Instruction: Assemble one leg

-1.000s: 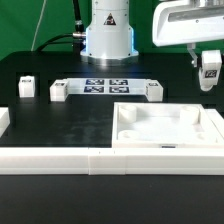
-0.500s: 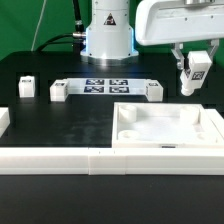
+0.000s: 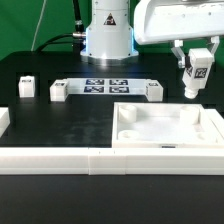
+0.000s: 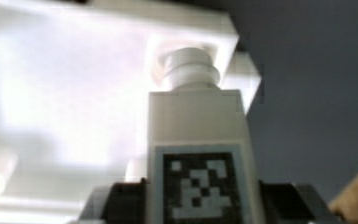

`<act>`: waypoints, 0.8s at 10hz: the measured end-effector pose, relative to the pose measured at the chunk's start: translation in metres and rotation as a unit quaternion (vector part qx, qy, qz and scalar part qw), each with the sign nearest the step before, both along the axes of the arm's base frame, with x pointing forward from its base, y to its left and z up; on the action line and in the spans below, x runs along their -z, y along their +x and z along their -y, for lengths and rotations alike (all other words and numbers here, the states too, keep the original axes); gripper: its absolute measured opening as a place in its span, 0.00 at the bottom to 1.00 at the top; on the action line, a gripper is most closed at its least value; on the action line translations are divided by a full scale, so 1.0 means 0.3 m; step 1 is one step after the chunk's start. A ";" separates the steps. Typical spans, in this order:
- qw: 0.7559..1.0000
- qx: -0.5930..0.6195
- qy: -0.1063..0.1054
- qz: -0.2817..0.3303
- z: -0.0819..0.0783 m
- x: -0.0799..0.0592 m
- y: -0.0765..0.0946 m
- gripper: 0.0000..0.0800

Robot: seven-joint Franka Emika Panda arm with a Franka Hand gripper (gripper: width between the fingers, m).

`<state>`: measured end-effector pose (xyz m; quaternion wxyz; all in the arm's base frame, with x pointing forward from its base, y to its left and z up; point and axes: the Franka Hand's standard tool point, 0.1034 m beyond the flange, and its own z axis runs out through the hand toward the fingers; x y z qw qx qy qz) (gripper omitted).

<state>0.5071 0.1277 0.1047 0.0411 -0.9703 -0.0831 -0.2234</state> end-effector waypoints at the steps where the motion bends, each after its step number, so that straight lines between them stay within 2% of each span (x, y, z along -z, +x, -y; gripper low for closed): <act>1: 1.000 -0.003 -0.002 -0.003 0.003 0.017 -0.009 0.36; 3: 0.999 -0.026 -0.012 0.015 0.004 -0.016 0.092 0.36; 6: 0.999 -0.034 -0.010 0.034 -0.029 -0.037 0.228 0.36; 8: 0.999 -0.034 -0.010 0.034 -0.028 -0.031 0.221 0.36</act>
Offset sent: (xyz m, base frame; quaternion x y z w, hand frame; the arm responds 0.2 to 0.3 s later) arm 0.0579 0.0202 0.0146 0.0173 0.0300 -0.0422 0.9985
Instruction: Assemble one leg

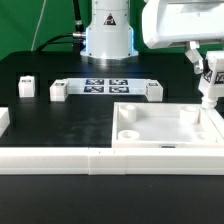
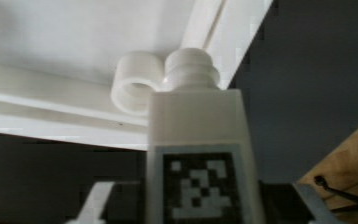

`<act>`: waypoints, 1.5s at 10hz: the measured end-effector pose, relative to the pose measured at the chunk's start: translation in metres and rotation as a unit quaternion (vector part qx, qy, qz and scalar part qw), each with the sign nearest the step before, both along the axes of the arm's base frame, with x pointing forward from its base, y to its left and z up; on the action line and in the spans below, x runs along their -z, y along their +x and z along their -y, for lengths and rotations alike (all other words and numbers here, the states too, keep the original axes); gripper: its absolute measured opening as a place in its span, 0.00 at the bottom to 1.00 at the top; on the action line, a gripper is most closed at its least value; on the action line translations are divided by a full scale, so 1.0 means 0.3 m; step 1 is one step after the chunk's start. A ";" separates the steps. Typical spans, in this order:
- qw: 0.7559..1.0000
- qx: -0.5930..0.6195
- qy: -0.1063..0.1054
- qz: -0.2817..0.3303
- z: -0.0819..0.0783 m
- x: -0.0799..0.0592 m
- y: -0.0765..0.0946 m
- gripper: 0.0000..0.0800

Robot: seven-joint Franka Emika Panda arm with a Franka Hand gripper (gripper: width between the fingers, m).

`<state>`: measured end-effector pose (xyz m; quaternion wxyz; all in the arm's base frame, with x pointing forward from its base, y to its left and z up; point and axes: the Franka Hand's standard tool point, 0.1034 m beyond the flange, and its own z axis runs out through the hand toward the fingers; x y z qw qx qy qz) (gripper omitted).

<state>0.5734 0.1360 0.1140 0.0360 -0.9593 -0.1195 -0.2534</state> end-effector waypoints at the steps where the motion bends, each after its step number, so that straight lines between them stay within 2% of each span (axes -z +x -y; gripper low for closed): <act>1: 1.000 0.000 0.000 0.000 0.000 0.000 0.000 0.36; 2: 1.000 0.000 0.000 0.000 0.002 0.001 -0.001 0.36; 3: 1.000 -0.007 -0.008 0.007 0.030 0.011 0.002 0.36; 4: 1.000 -0.005 -0.008 0.005 0.038 0.030 0.028 0.36; 6: 1.000 -0.011 -0.009 0.016 0.026 0.039 0.104 0.36; 8: 1.000 -0.011 -0.009 0.011 0.023 0.042 0.132 0.36; 12: 1.000 -0.008 -0.010 0.009 0.039 0.083 0.129 0.36; 15: 1.000 -0.004 -0.008 0.030 0.047 0.085 0.143 0.36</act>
Offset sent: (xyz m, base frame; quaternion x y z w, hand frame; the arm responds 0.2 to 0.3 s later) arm 0.0361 0.0010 -0.0131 0.0270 0.0176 -0.0273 0.9991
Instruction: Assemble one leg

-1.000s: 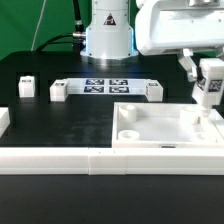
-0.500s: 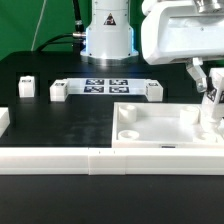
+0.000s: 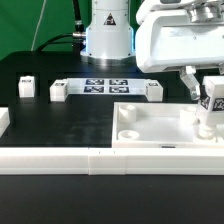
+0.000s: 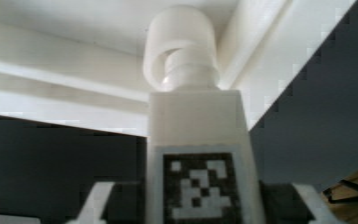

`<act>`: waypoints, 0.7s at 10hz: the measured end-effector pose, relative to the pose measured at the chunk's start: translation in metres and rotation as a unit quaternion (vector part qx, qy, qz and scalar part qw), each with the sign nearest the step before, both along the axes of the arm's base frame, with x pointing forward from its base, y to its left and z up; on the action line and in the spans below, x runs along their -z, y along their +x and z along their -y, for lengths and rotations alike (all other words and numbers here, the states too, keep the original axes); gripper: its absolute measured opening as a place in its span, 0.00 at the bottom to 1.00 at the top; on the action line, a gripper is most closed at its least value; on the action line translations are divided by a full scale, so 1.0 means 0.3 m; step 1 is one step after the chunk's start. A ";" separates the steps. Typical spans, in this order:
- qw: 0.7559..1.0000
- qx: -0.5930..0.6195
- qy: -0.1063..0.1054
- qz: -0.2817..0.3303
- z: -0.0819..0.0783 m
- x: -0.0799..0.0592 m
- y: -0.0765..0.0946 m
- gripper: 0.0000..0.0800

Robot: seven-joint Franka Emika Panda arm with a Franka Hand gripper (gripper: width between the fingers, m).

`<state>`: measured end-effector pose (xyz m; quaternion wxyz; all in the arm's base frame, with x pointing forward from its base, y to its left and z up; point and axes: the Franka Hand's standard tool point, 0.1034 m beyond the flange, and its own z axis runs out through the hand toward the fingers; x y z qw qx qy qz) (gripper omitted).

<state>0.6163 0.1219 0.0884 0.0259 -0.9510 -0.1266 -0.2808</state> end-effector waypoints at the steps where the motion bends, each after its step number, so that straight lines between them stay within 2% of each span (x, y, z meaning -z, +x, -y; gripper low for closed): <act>1: 1.000 0.000 0.000 0.002 0.001 0.001 0.001 0.36; 5: 1.000 0.002 -0.002 0.004 0.023 0.042 -0.005 0.36; 7: 1.000 0.003 -0.003 0.007 0.029 0.048 -0.008 0.36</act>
Offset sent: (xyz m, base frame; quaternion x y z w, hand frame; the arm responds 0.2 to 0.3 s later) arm 0.0000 -0.0051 -0.0105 -0.0032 0.0173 -0.0039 0.9998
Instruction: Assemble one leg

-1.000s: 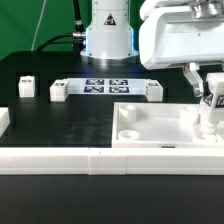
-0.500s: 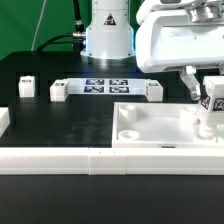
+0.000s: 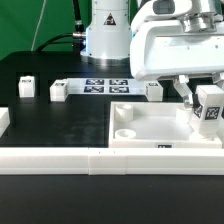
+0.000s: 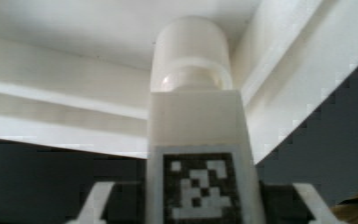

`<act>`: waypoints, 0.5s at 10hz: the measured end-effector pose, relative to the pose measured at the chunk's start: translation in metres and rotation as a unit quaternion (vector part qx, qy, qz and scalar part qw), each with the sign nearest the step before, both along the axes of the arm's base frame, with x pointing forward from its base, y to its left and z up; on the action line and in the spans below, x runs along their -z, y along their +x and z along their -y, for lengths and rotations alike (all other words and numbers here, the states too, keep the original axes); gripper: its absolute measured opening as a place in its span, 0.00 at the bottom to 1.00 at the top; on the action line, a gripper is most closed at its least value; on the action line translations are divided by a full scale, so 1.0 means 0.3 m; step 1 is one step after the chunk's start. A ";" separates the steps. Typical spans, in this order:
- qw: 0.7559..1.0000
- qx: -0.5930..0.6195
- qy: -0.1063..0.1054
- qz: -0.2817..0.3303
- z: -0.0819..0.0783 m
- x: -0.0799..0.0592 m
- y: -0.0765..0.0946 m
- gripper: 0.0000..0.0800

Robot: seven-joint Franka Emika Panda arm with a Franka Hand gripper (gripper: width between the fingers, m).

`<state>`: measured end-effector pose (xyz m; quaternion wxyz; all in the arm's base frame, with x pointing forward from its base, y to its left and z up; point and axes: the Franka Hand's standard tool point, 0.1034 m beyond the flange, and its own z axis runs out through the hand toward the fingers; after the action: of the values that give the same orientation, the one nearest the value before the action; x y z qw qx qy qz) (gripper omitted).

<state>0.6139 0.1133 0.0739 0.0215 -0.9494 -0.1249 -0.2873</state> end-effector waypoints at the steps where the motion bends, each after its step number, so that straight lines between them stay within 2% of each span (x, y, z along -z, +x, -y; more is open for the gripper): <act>1: 1.000 0.000 0.001 0.008 -0.004 0.002 -0.003 0.36; 5: 1.000 0.003 0.004 0.009 -0.015 0.001 0.000 0.36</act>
Offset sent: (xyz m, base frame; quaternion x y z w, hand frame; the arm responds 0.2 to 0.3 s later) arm -0.0056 0.0068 -0.0132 0.0049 -0.0211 0.0115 0.9997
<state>0.6140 0.1178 0.0735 0.0231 -0.9472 -0.1212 -0.2960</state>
